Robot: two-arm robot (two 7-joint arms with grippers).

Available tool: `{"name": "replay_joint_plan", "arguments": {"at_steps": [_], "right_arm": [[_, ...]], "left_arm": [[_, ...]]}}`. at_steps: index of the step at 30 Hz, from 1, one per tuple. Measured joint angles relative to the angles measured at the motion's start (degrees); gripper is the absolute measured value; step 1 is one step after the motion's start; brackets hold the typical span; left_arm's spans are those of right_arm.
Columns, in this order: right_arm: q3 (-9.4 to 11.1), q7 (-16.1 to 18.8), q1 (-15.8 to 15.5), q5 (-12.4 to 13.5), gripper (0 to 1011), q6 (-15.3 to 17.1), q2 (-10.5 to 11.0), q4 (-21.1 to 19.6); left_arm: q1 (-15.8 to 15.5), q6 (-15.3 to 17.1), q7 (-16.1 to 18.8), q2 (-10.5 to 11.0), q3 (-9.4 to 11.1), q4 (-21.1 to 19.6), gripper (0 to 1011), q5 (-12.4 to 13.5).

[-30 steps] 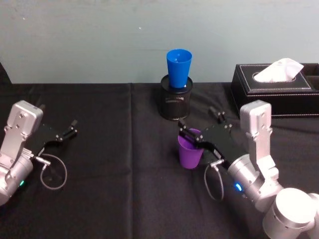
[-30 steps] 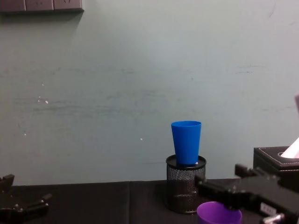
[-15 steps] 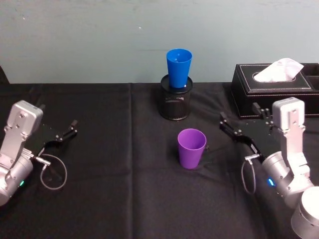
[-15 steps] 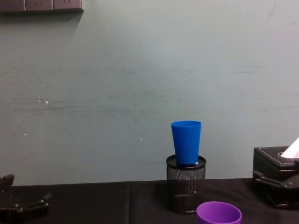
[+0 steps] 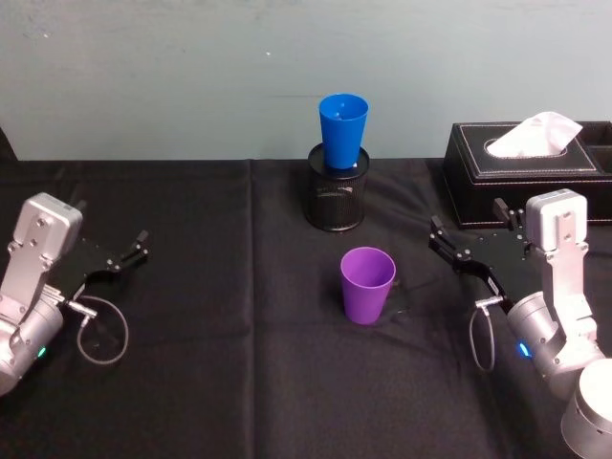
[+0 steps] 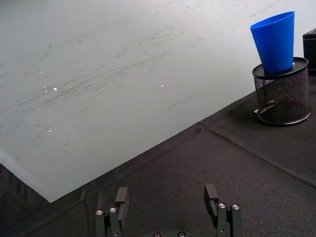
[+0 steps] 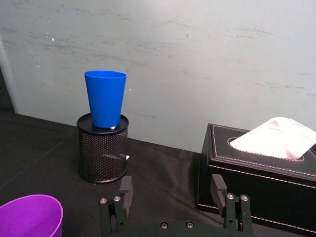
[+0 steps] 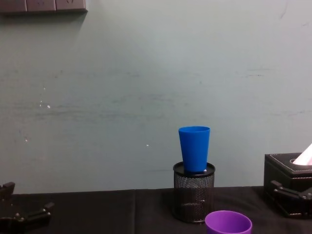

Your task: Pick up one cup with a gripper and tap it against the other cup.

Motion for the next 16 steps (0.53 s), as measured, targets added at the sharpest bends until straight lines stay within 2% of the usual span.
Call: {"name": "replay_joint_plan", "arguments": {"at_steps": [16], "right_arm": [[-0.08,0.01,-0.05,0.25,1003,0.08,0.07,-0.16]], "left_arm": [[0.0,0.0,0.0,0.0,0.0,0.0,1000,0.0]]}}
